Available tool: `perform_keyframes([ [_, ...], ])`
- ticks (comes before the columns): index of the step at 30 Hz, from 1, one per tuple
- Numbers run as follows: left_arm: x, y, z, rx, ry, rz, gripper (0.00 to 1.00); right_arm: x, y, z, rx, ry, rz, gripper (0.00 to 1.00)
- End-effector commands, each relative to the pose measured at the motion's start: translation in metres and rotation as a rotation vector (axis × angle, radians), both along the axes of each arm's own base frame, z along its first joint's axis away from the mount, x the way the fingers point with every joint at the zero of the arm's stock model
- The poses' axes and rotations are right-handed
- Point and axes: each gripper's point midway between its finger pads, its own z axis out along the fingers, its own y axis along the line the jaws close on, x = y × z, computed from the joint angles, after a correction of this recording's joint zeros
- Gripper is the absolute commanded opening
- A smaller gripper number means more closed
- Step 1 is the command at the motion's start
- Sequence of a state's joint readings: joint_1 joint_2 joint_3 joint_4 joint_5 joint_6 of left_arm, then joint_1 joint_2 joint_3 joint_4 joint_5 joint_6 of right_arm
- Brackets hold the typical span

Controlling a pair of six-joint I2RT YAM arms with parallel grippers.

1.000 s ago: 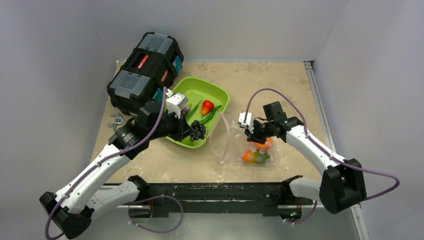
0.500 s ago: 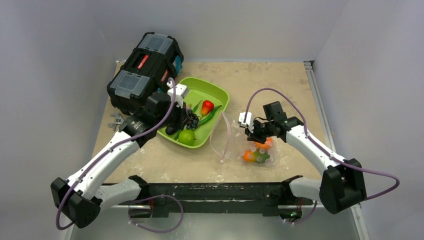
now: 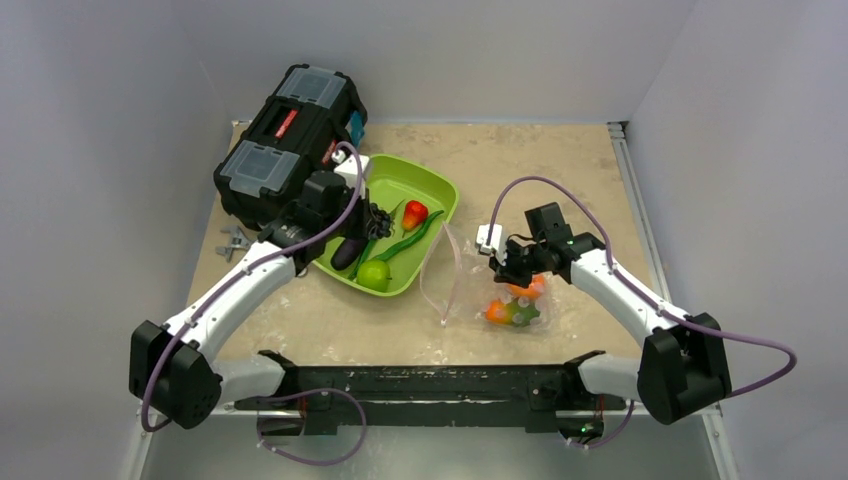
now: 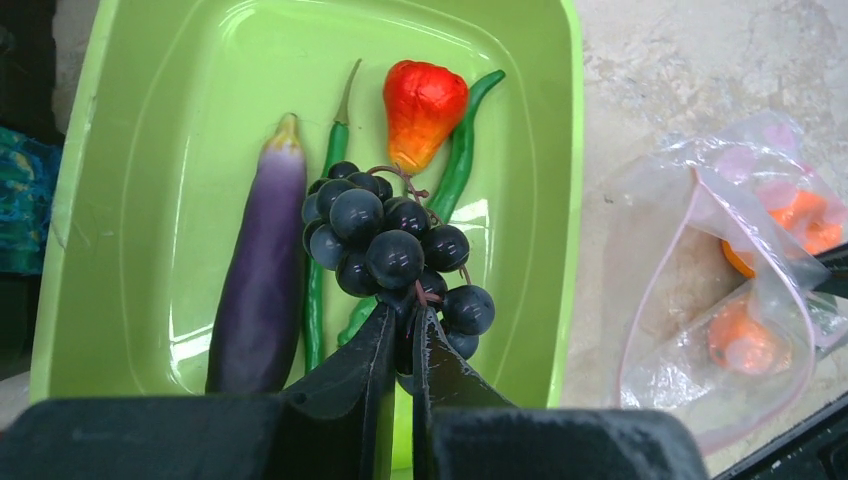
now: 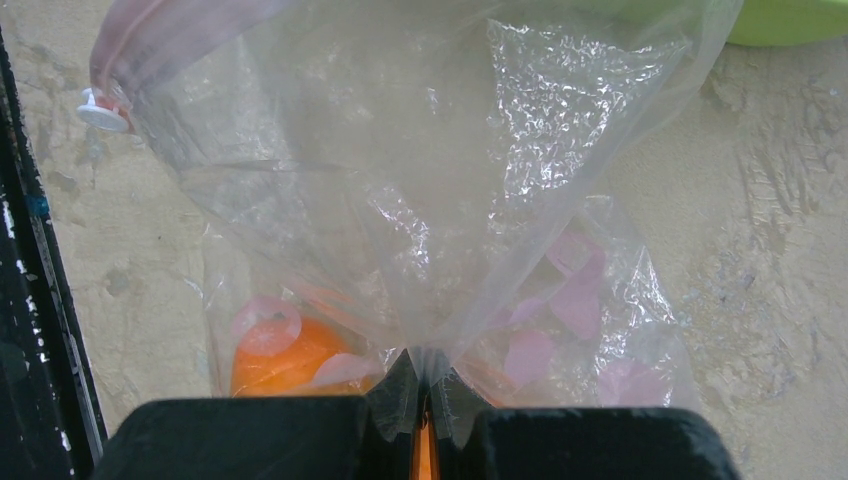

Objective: Open the zip-top bag and remove the fake food
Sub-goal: Place the fake fruit in the bin.

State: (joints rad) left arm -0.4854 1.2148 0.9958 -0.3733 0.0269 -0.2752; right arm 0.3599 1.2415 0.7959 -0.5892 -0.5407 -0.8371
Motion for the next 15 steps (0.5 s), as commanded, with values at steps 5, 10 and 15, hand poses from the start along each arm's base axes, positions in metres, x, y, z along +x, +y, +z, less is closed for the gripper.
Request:
perform_keyframes([
  [5,0.028,0.007,0.001,-0.065,-0.041,0.079,0.0,0.004,0.002,0.002,0.007,-0.014,-0.001,0.0],
  [10,0.031,0.007,-0.011,-0.076,-0.013,0.092,0.03,0.004,0.001,0.001,0.006,-0.013,-0.003,0.0],
  [15,0.031,0.011,-0.013,-0.078,0.005,0.105,0.18,0.003,0.002,0.002,0.008,-0.013,0.001,0.0],
])
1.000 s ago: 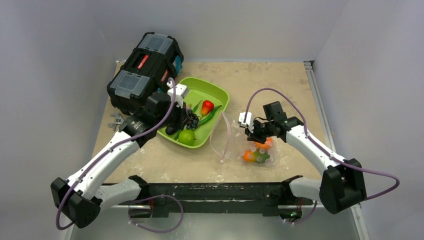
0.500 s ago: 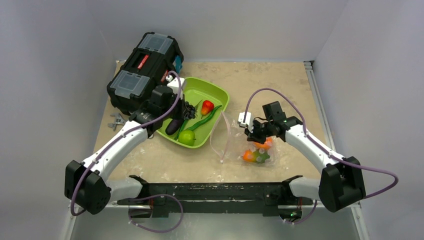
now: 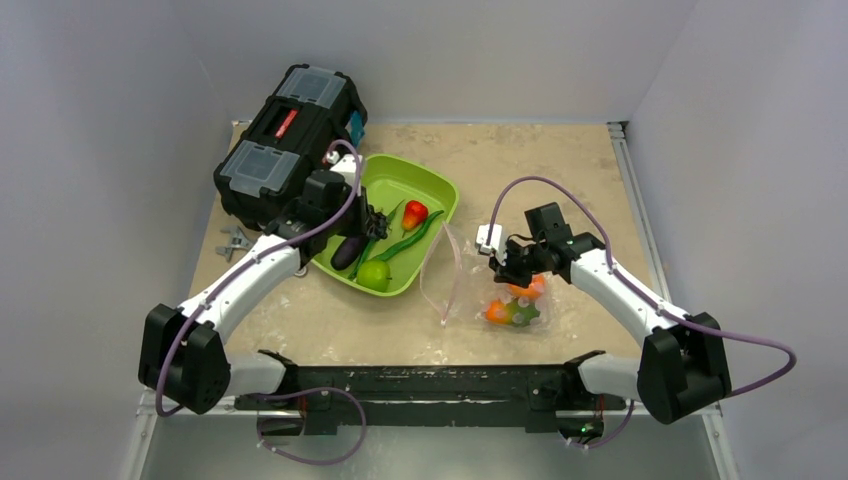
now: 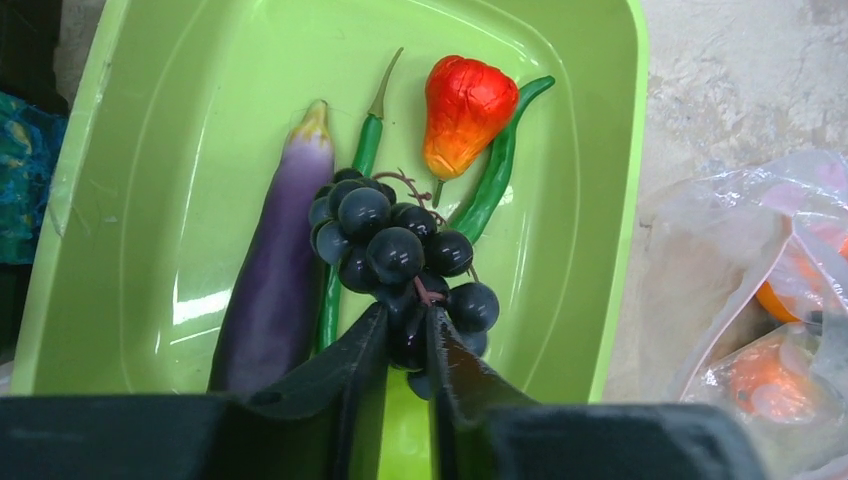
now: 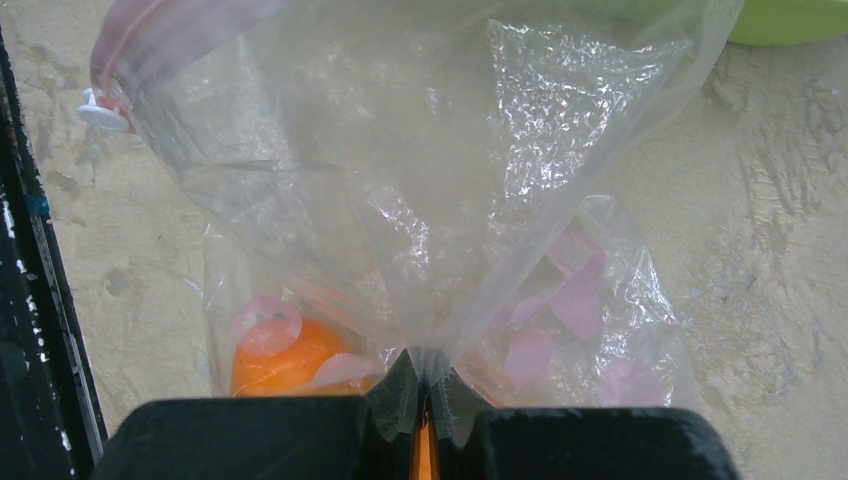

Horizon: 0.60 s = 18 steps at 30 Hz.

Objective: Open the zip-top bag and remove the fake food
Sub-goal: Place the fake fruit in the bin.

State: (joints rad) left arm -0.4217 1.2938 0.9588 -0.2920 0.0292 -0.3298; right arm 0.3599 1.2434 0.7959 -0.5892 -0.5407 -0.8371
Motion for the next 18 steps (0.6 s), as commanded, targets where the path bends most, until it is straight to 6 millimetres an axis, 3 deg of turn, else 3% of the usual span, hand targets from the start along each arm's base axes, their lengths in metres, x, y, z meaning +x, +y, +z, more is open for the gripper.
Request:
perform_keyframes([
  [1,0.009,-0.001,0.016,-0.052,-0.051,0.017,0.23,0.003,0.002,0.002,0.009,-0.014,0.001,0.0],
  [5,0.006,0.003,0.02,-0.064,-0.061,0.033,0.46,0.002,0.002,0.002,0.009,-0.011,0.002,0.0],
  [14,-0.017,0.009,0.043,-0.136,-0.134,0.035,0.84,0.002,0.003,0.003,0.013,-0.01,0.009,0.01],
  [16,-0.024,0.01,0.049,-0.174,-0.166,0.037,0.99,0.001,0.003,0.003,0.015,-0.011,0.011,0.01],
  [18,-0.03,0.012,0.047,-0.206,-0.177,0.054,1.0,0.001,0.003,0.003,0.015,-0.012,0.015,0.01],
])
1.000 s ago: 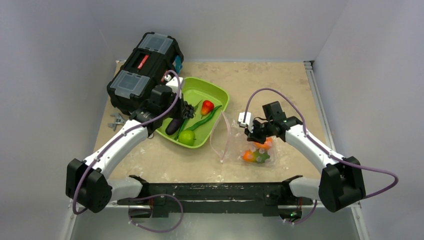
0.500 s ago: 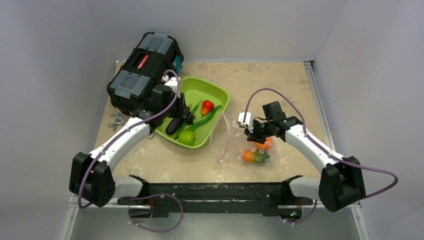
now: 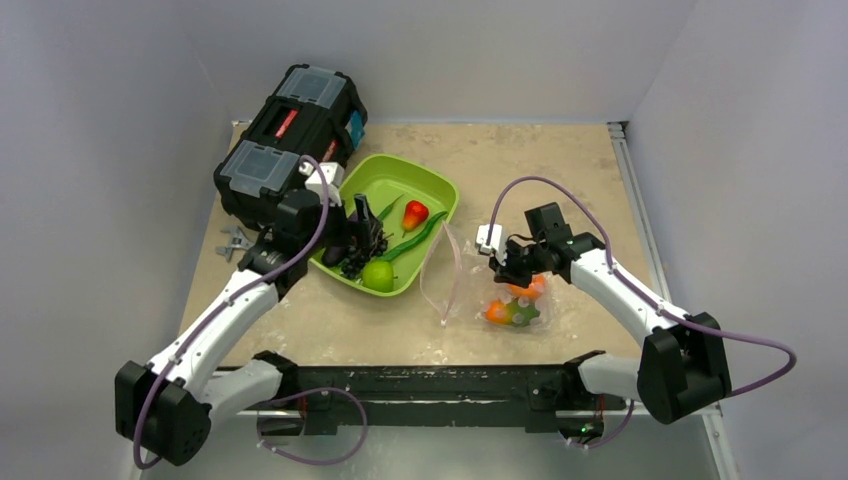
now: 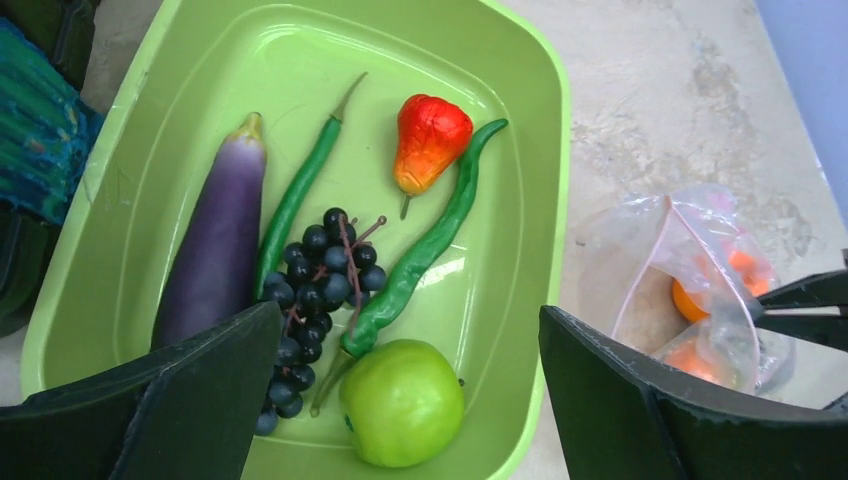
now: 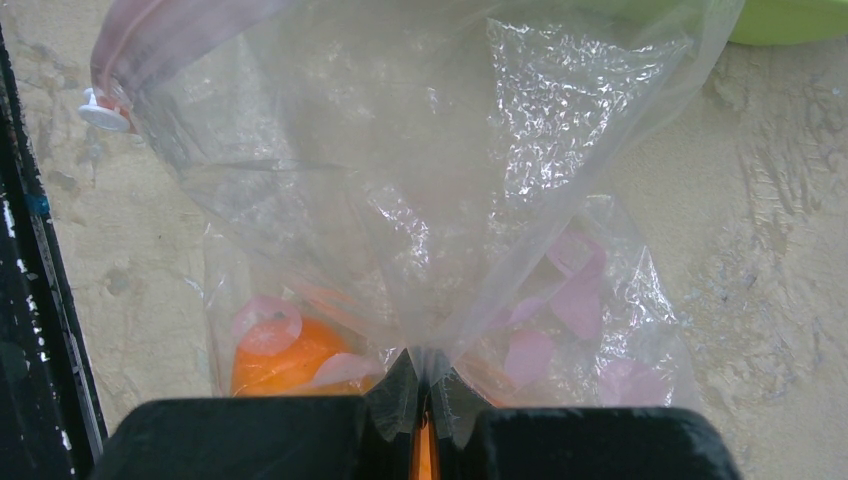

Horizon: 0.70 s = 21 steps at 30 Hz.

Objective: Open the zip-top bag and remove the fake food
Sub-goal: Place the fake fruit in the bin.

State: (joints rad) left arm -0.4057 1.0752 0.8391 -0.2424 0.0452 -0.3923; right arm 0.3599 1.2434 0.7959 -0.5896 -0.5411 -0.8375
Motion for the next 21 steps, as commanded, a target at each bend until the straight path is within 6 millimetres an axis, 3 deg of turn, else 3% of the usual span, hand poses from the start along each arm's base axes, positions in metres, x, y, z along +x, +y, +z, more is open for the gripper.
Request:
perform_keyframes([
  [1,-0.008,0.001,0.013,-0.102,-0.073,0.017,1.0,0.001,0.003,0.003,0.015,-0.011,0.014,0.01],
  [10,-0.047,-0.009,0.024,-0.194,-0.105,-0.109,1.0,-0.001,0.004,0.005,0.02,-0.012,0.026,0.03],
  [21,-0.079,-0.031,0.027,-0.293,-0.051,-0.266,0.99,-0.002,0.004,0.005,0.023,-0.004,0.03,0.04],
])
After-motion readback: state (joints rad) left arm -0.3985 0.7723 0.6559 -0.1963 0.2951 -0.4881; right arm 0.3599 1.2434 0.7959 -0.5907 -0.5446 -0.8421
